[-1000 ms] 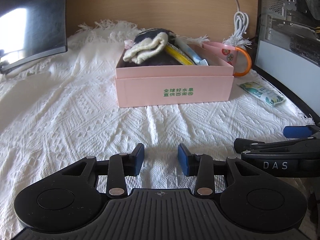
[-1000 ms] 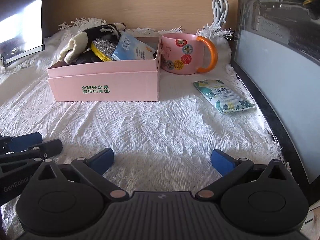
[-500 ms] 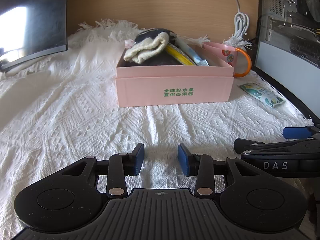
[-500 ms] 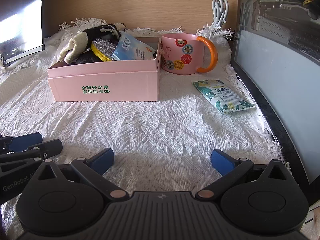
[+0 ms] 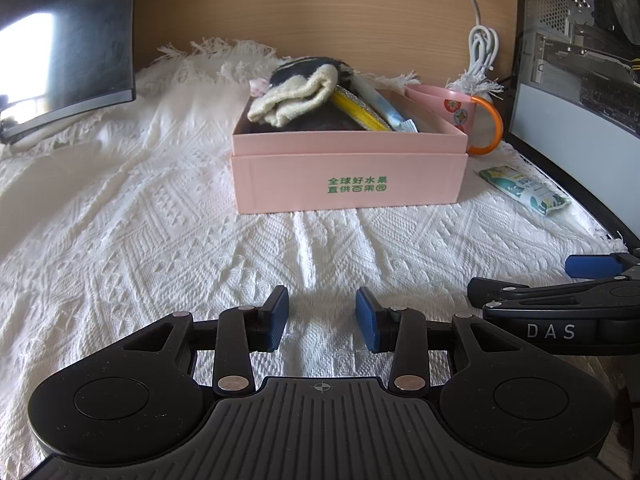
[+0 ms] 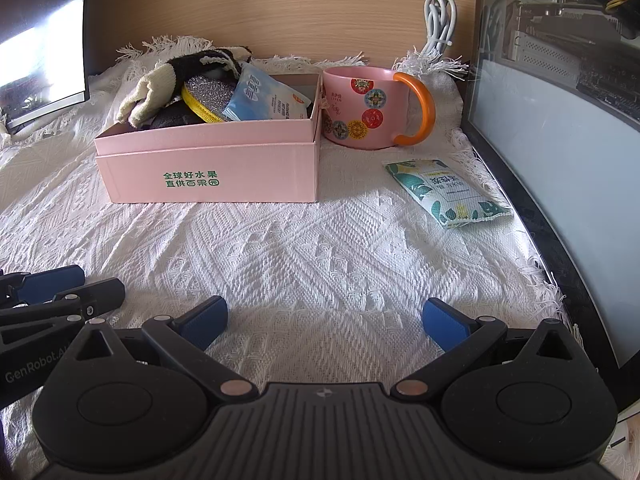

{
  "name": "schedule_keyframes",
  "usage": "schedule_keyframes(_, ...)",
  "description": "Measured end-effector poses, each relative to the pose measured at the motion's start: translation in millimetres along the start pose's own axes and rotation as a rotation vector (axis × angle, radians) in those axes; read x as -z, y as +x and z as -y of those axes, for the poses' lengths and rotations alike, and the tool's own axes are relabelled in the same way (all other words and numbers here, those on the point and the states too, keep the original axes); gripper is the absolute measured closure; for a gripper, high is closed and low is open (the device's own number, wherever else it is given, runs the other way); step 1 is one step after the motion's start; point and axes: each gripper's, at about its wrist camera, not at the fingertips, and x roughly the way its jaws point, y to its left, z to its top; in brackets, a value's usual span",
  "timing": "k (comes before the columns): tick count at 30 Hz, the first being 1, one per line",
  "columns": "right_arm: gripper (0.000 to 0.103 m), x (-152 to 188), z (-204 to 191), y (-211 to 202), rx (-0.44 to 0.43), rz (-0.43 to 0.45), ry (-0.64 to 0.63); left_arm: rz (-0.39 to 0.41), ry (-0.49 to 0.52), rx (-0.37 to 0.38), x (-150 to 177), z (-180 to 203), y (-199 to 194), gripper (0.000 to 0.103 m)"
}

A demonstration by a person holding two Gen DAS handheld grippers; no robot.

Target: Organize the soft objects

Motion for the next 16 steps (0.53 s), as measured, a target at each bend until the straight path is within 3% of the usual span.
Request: schedule_keyframes(16,0.0,0.3,-0.2,0.0,-0.001,0.0,0.002,-0.002,-0.009,-0.003,-1.1,3.8,0.2,0.062)
